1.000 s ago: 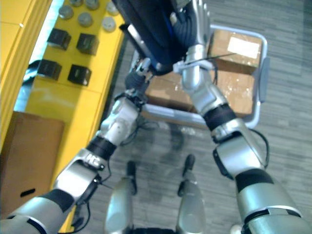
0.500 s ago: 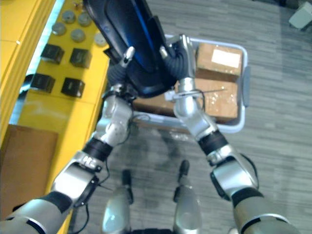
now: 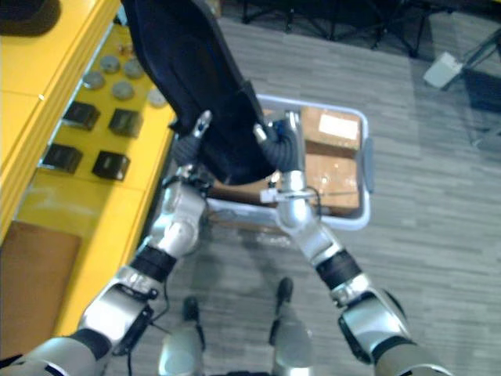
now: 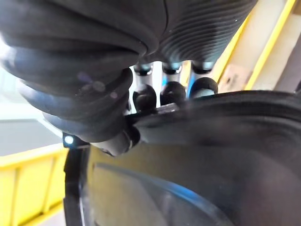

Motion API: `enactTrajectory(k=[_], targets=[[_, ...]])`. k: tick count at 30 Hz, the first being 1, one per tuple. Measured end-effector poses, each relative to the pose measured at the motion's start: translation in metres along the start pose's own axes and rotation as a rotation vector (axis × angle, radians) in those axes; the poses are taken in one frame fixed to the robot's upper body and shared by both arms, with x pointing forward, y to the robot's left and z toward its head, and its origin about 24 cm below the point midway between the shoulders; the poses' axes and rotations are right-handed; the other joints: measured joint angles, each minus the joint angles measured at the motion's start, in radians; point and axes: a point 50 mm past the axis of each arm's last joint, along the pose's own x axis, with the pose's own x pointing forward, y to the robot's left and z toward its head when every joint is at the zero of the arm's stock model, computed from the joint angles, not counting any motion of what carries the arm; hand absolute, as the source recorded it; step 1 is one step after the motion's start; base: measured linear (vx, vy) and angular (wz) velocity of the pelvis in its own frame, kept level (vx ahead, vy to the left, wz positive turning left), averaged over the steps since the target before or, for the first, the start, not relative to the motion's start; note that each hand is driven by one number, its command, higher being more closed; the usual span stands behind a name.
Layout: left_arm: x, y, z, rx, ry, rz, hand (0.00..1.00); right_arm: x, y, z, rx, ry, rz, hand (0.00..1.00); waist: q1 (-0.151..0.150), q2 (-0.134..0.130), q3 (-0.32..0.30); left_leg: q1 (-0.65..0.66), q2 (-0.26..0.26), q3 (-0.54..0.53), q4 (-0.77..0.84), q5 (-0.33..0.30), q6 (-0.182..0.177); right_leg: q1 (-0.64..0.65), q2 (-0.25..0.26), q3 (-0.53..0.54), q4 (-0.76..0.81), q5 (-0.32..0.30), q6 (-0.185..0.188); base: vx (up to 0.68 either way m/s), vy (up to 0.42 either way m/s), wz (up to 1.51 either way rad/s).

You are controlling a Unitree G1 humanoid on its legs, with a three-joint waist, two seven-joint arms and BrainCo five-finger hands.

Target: Walk over and take plastic housings, then place them on the shelf

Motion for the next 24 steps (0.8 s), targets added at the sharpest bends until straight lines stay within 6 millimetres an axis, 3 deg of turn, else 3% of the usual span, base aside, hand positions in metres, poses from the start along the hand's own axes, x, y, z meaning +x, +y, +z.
enactTrajectory(k=[2, 3, 11, 14, 19, 24], targets=[[-0.012, 0.005, -0.007, -0.013, 0.018, 0.005, 1.0, -0.013, 0.001, -0.002, 0.017, 0.022, 0.001, 1.0, 0.002, 0.011, -0.039, 0.022, 0.0, 0.0, -0.009, 0.0, 0.0, 0.019, 0.0, -0.008, 0.0, 0.0, 0.0, 0.06, 0.015, 0.03], [-0.017, 0.006, -0.008, -0.02, 0.02, 0.005, 1.0, -0.018, 0.001, -0.001, 0.027, 0.023, -0.002, 0.0, 0.004, 0.013, -0.056, 0.029, -0.001, 0.002, -0.016, 0.0, 0.0, 0.023, -0.001, -0.017, 0.0, 0.0, 0.0, 0.03, 0.012, 0.06], [-0.044, 0.008, -0.002, -0.001, -0.026, -0.016, 1.0, -0.044, -0.002, 0.01, 0.148, 0.027, 0.008, 0.0, 0.01, 0.024, -0.132, 0.08, -0.007, -0.012, -0.051, 0.011, 0.006, 0.07, -0.007, -0.053, -0.001, -0.032, -0.009, -0.04, 0.002, 0.06], [-0.049, 0.002, 0.013, 0.074, -0.091, -0.035, 1.0, -0.044, -0.006, 0.014, 0.24, 0.047, 0.027, 0.0, 0.01, 0.041, -0.156, 0.085, -0.007, -0.012, -0.059, 0.018, 0.006, 0.071, -0.007, -0.056, -0.001, -0.034, -0.008, -0.02, -0.003, -0.02], [-0.06, -0.005, 0.023, 0.148, -0.123, -0.039, 1.0, -0.049, -0.023, 0.018, 0.501, 0.112, 0.101, 0.0, 0.01, 0.058, -0.181, 0.116, -0.007, -0.006, -0.079, 0.026, 0.0, 0.089, -0.006, -0.057, -0.001, -0.035, -0.007, 0.0, 0.003, -0.02], [-0.068, -0.007, 0.021, 0.332, -0.18, 0.029, 1.0, -0.044, -0.044, 0.024, 0.611, 0.08, 0.105, 0.0, 0.01, 0.055, -0.193, 0.134, -0.007, 0.011, -0.089, 0.027, -0.002, 0.089, -0.004, -0.044, -0.001, -0.034, -0.004, 0.0, 0.011, -0.09]])
